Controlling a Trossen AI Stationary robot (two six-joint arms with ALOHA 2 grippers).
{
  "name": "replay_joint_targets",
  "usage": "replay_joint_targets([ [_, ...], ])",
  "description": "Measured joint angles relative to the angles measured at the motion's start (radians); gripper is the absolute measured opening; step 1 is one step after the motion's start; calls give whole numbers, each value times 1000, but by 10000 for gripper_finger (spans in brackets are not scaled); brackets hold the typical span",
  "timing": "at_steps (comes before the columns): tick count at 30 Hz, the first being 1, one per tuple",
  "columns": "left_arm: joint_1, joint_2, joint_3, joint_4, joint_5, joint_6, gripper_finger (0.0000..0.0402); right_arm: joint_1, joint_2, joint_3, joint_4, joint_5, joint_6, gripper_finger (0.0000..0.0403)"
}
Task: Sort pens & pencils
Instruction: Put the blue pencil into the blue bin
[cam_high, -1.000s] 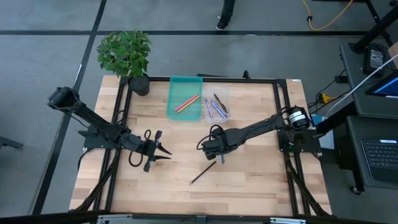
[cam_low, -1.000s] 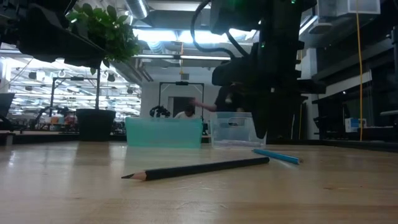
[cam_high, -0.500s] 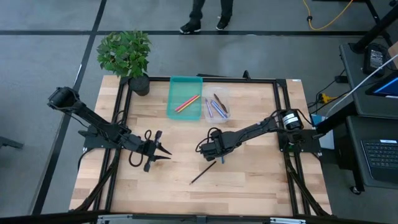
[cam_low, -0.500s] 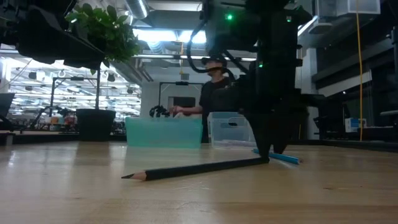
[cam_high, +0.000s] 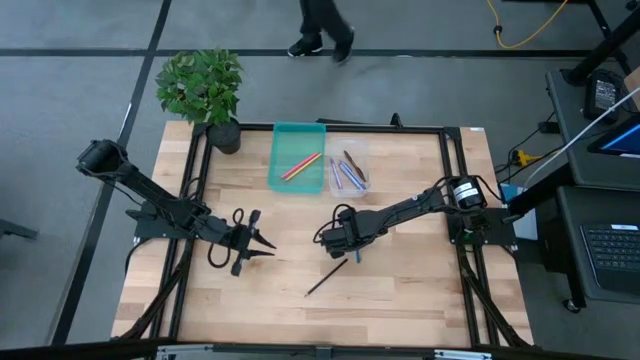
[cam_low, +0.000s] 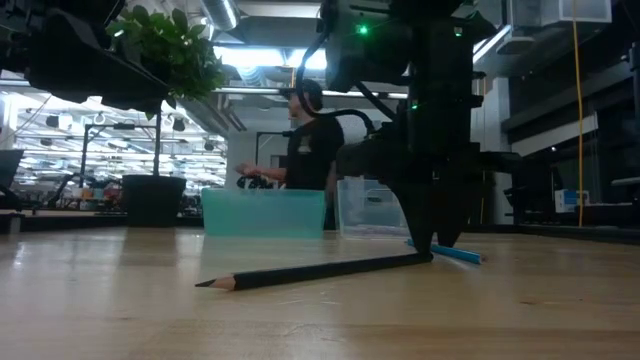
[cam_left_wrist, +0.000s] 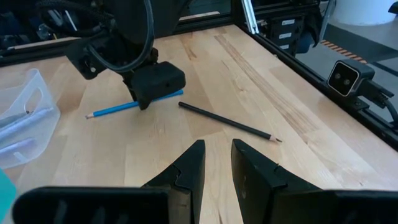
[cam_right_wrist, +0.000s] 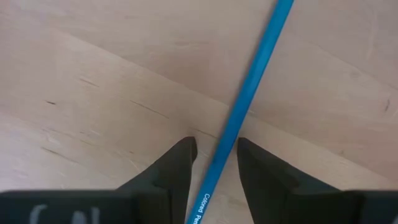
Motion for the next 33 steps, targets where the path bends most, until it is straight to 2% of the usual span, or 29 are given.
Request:
replay_joint_targets([
  [12, 0, 0, 0, -2, 0, 0, 72, 0, 0, -2, 3, -6, -1, 129],
  [24, 0, 0, 0, -2, 0, 0, 72, 0, 0, -2, 21, -8, -8, 33],
  [33, 0, 0, 0, -3, 0, -2, 72, 1, 0, -2, 18, 12, -32, 27],
])
